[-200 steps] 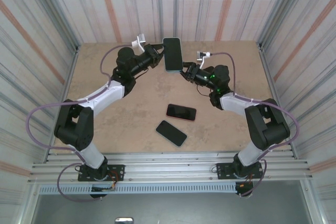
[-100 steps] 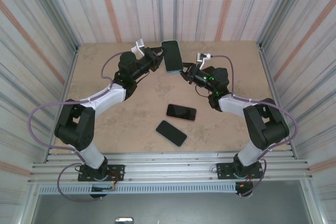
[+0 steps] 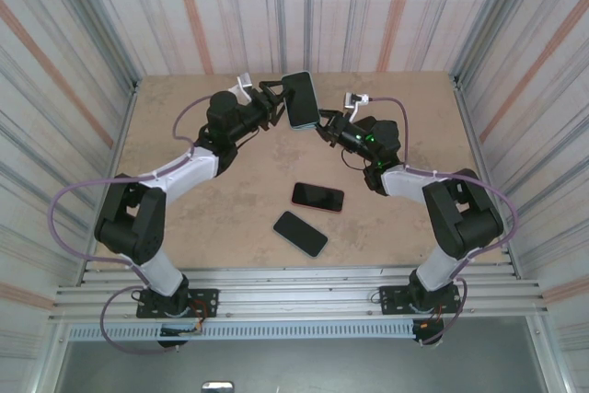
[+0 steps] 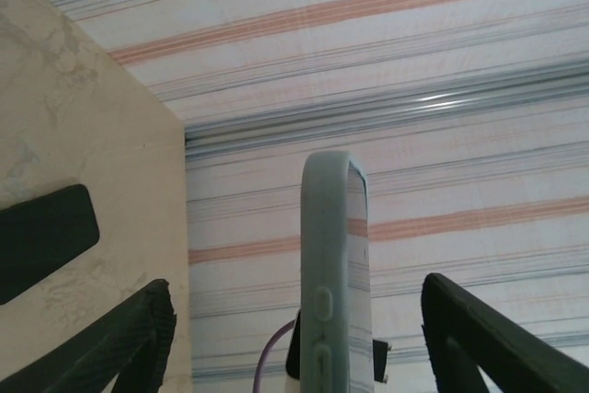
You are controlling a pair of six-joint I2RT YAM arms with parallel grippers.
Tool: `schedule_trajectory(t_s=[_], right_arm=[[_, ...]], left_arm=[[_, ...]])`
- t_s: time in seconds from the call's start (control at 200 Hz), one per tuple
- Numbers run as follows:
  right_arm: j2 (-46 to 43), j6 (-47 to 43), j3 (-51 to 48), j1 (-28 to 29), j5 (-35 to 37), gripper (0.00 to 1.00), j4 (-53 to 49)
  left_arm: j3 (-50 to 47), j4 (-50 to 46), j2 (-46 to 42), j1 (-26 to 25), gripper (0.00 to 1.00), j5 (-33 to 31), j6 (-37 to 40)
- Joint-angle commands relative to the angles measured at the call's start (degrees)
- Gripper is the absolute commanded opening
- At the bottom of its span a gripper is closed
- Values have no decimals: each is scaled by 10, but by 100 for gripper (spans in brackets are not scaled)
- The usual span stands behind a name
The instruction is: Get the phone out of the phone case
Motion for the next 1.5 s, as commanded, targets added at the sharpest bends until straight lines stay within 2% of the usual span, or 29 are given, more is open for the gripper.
schedule_trajectory(t_s=[0.0, 0.276, 0.466, 0.987, 1.493], right_arm=[[-3, -1, 15, -7, 39, 1, 51], [-8, -43, 8, -5, 137, 0, 33], [-5, -65, 15, 5, 172, 0, 32], [13, -86, 32, 26, 176, 0, 30], [19, -107, 31, 31, 162, 0, 26]], left_arm=[[-10, -32, -53, 2, 79, 10, 18], [-110, -24, -137, -43, 78, -81, -38], [-128, -7, -155, -90, 74, -129, -68], [-72, 52, -85, -120, 54, -109, -102], [-40, 79, -47, -107, 47, -87, -114]])
